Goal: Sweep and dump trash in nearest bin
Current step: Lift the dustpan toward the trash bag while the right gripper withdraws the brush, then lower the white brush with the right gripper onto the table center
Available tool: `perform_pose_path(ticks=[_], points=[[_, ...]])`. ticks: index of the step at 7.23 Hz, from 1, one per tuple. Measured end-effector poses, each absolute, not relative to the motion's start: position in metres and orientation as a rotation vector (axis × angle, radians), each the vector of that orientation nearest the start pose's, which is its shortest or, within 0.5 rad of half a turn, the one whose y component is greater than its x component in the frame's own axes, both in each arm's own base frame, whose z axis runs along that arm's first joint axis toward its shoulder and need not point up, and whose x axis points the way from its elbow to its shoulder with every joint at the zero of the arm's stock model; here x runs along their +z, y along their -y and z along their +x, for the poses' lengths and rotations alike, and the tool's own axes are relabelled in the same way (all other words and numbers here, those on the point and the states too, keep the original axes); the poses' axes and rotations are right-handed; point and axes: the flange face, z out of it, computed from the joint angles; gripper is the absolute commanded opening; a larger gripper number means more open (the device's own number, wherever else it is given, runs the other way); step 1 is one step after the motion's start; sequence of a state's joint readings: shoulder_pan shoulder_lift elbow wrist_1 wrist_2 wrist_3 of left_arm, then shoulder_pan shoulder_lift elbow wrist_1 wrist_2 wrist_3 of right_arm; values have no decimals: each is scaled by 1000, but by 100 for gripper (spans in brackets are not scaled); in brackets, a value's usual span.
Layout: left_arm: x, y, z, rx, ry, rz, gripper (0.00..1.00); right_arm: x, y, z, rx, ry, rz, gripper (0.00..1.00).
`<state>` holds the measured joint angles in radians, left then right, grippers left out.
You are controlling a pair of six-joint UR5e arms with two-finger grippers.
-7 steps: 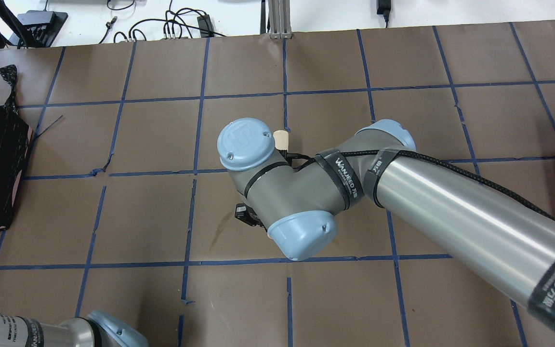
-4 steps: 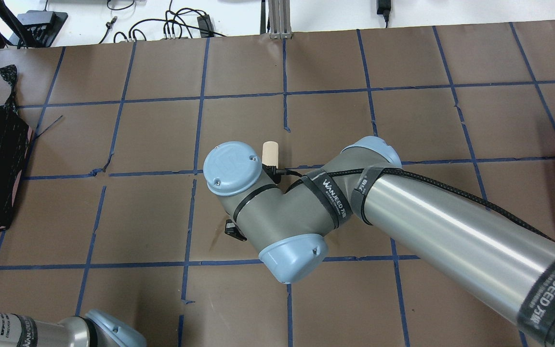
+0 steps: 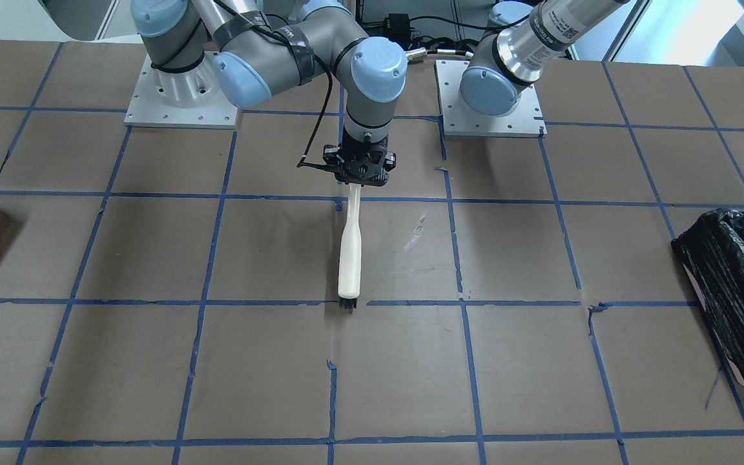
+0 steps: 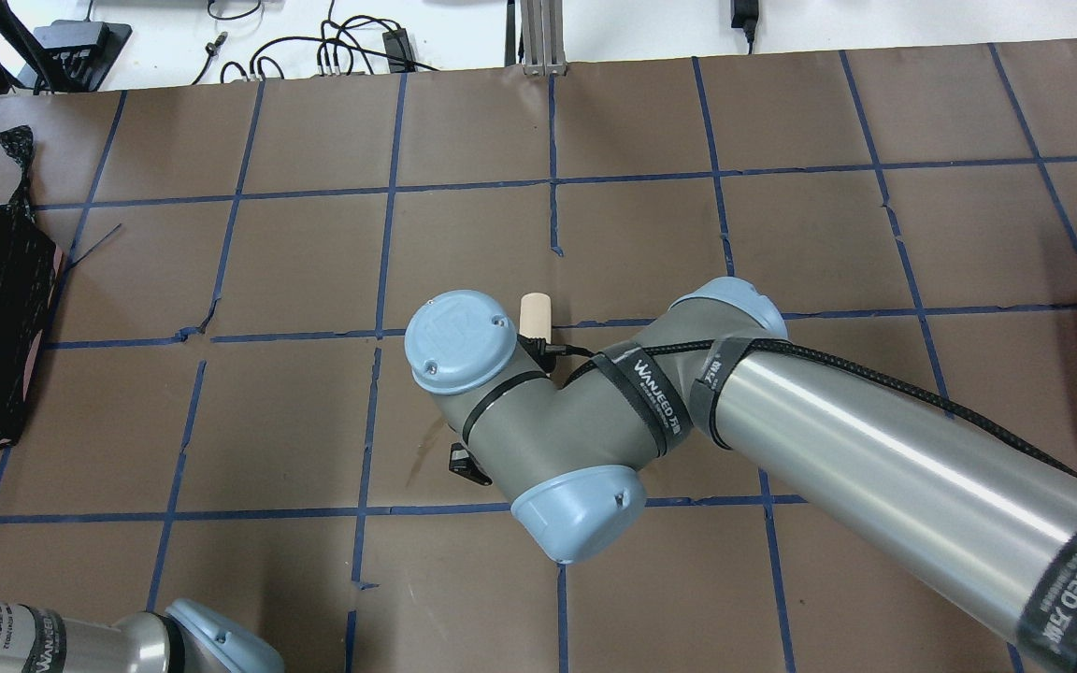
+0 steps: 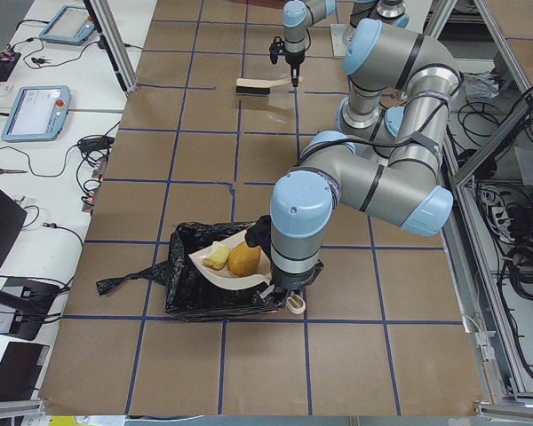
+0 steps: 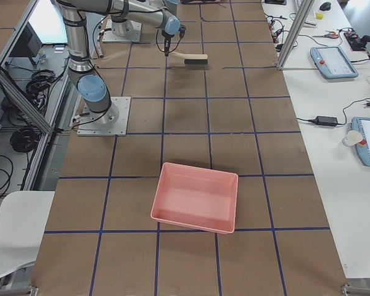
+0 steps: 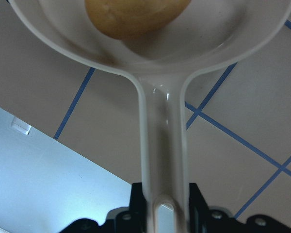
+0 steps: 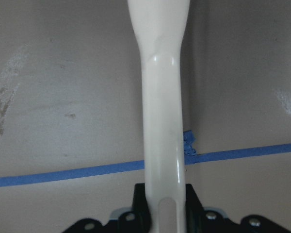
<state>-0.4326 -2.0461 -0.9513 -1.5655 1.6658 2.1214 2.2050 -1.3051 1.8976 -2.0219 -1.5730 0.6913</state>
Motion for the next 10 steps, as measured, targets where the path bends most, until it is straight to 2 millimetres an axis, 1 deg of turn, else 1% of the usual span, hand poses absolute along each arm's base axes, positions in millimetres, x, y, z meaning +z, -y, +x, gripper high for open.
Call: perform_pose_path(ticks=[2,3,4,5,6,8,10], points=[[510,410,593,158,-2638,1401,0,239,339,411,201,-3234,93,7],[509,411,595,160,-2637,1401,0,238,338,408,210,-3238,105,14],[508,411,596,162,-2637,1402,0,238,338,406,211,-3238,115,30],[508,411,597,163,-2635,1404,0,238,340,404,207,-3235,119,54],[507,412,597,165,-2634,1408,0,237,343,402,206,-3232,118,61],[505,412,599,166,-2632,1415,0,233,345,401,218,-3232,120,61],[503,413,599,166,-2632,1417,0,231,347,400,227,-3231,118,64]])
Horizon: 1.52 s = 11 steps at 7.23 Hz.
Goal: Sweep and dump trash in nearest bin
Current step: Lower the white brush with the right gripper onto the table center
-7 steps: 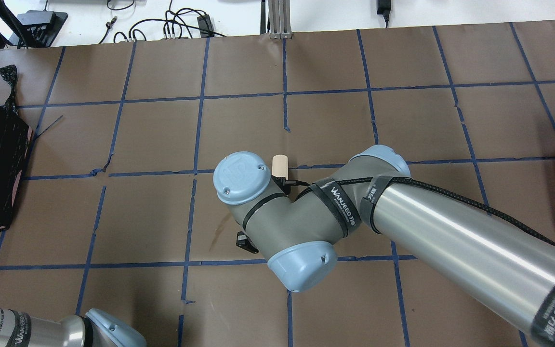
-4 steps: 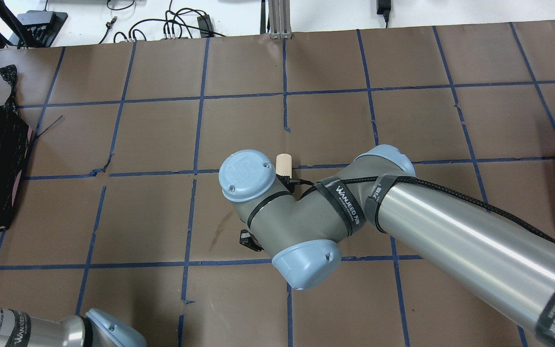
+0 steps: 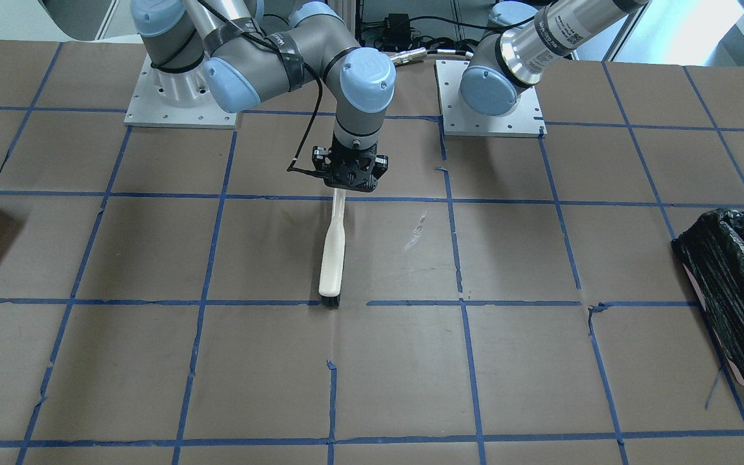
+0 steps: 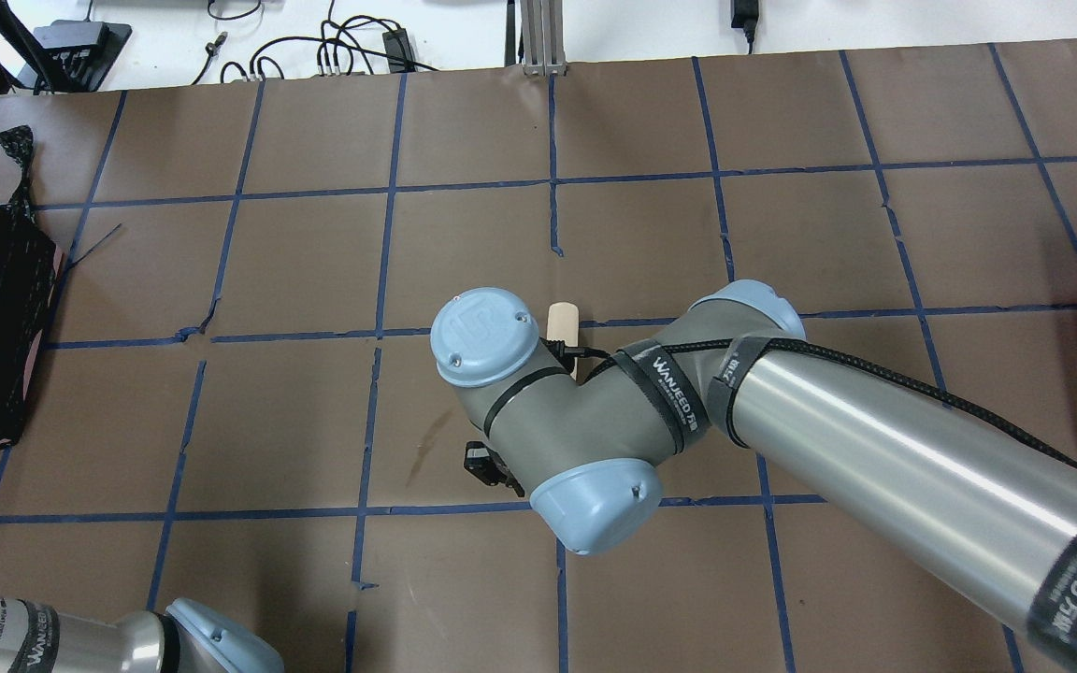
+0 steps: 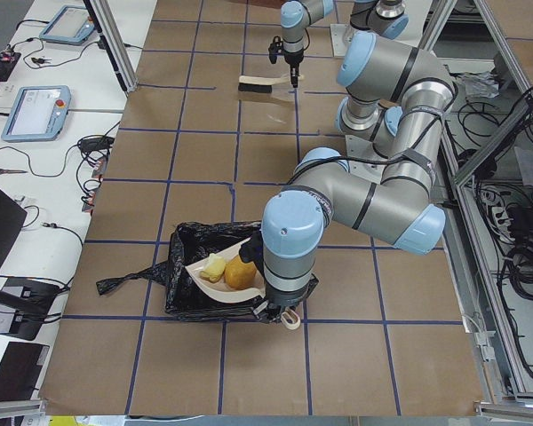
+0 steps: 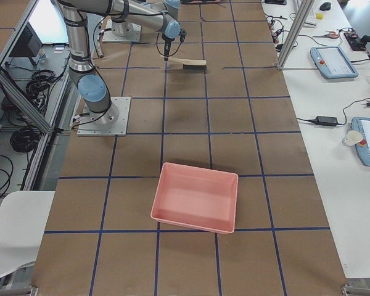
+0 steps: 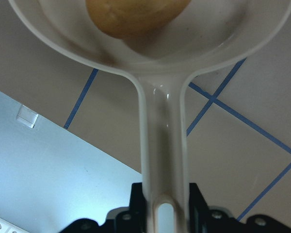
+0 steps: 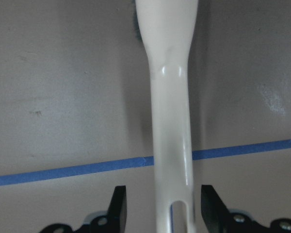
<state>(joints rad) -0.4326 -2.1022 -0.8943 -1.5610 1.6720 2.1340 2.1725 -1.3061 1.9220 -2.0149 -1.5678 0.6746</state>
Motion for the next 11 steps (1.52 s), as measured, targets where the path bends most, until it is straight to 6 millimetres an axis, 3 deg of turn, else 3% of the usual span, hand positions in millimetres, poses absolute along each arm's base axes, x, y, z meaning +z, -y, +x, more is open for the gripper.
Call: perform_pose_path(ticks=[1,3,6,9,11], points=[[503,413,600,168,-2630,1417,0,233,350,399,220,-3228,119,87],[501,412,603,194,-2625,1412,0,248,361,399,183,-3215,123,94],[484,418,612,228,-2594,1399,0,293,389,405,109,-3182,125,96],[464,447,595,357,-2467,1418,0,342,417,404,40,-3143,162,96],[455,459,589,431,-2391,1427,0,364,430,400,47,-3143,169,99]])
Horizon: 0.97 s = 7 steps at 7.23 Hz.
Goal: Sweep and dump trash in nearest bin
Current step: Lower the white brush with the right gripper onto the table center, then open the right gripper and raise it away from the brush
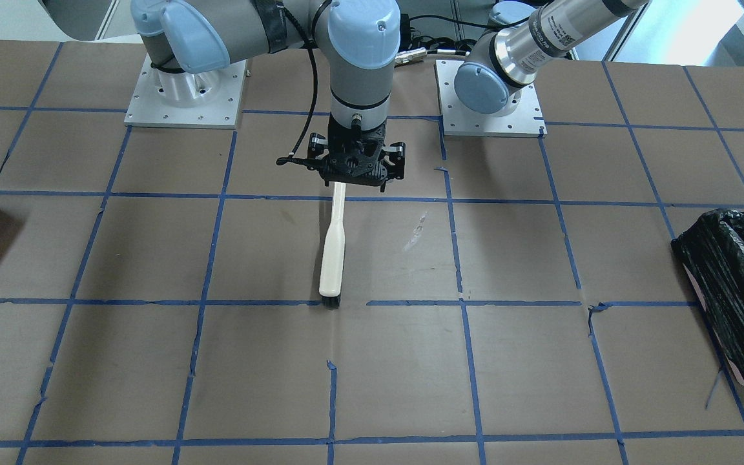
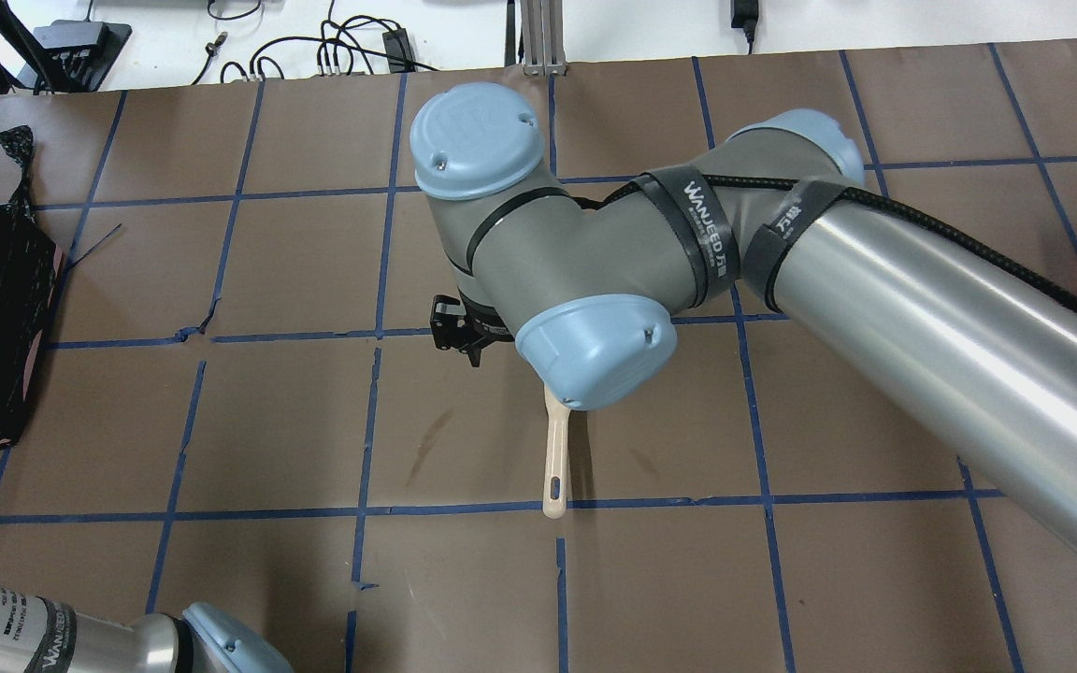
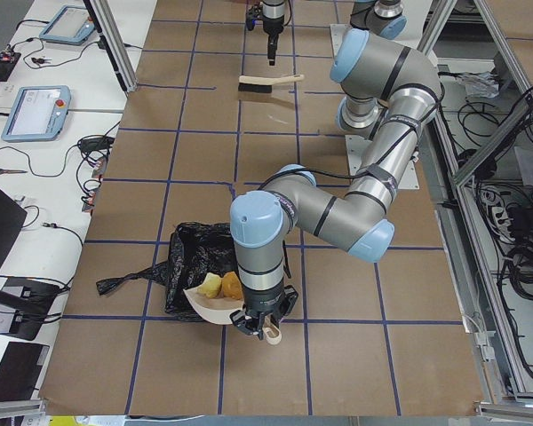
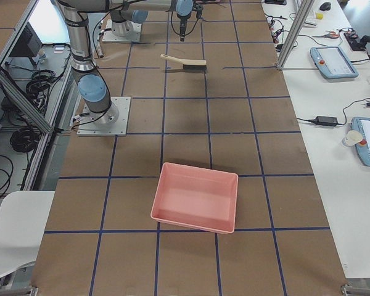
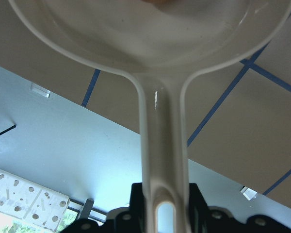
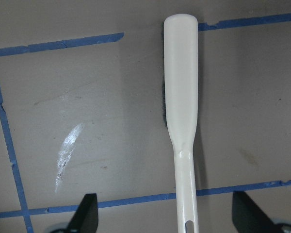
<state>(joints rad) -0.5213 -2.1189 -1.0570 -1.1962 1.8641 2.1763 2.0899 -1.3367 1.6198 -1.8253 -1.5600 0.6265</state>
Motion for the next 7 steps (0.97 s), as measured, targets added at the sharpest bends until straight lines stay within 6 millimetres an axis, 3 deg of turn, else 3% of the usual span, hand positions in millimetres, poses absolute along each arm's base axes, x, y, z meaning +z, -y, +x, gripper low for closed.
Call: perform_pose_path(ticks=[3,5,7], points=[[452,497,559,547,-2255,1484,0,387,435,394,4,-3122,183,99],[450,511,544,580,-2217,1498,0,404,441,381,-21,-3112,183,99],[450,522,532,625,-2186,1501,0,432,449,336,-13,-3121,137,99]])
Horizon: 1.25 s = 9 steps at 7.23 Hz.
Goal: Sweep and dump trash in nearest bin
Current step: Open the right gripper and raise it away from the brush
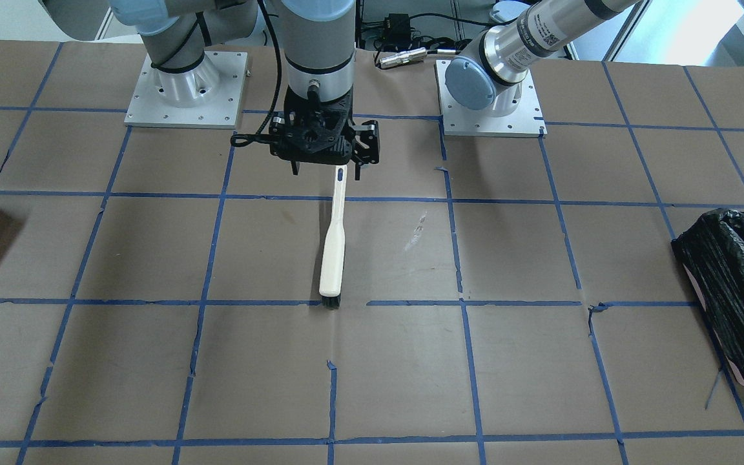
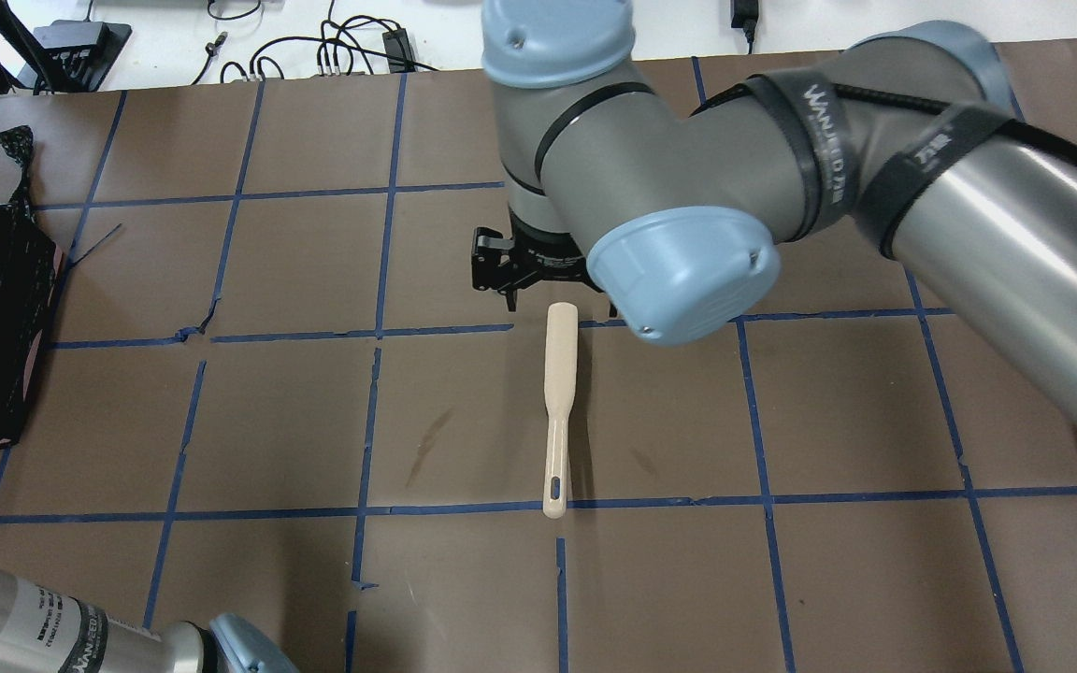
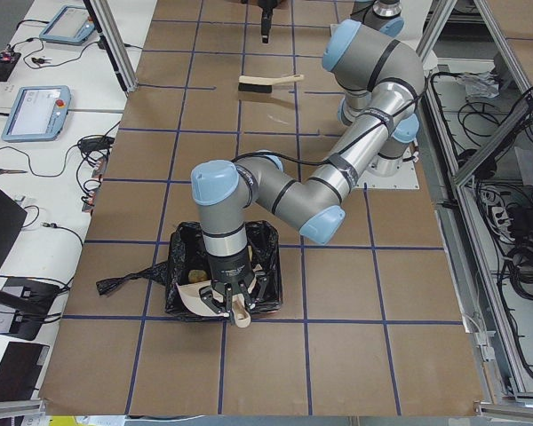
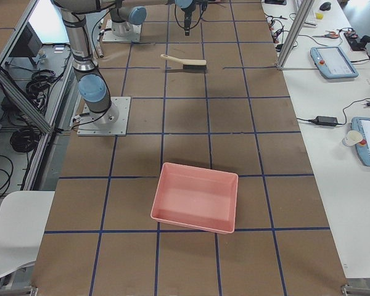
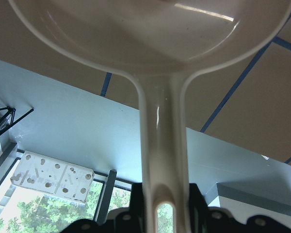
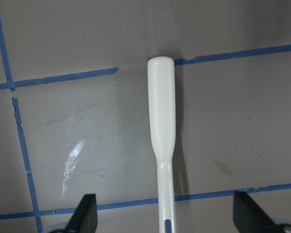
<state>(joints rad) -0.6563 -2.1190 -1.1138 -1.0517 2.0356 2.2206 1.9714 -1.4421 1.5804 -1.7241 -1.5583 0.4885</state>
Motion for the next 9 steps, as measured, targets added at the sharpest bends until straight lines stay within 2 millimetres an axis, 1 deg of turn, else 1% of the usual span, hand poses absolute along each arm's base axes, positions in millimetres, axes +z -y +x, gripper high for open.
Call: perform_pose_path(ticks=[1,3,4,6,7,8,9], points=[[452,529,524,654,-2162,1502,0,447,454,305,-4,-3126,108,100],[459,538,512,718,-2114,1494,0,468,458,252,27,-3136,34,100],[473,542,505,763,-2060,1483,0,474,458,230,47,-3140,2,99],[510,538,491,822,-1973,1437,0,483,456,197,61,-3145,-7,99],[526,539,480,823,-1944,1423,0,487,457,181,57,-3146,6,99],[539,544,463,808,-1916,1420,0,490,460,168,56,-3145,17,99],[553,554,439,778,-1885,1422,0,490,462,158,57,-3144,26,99]])
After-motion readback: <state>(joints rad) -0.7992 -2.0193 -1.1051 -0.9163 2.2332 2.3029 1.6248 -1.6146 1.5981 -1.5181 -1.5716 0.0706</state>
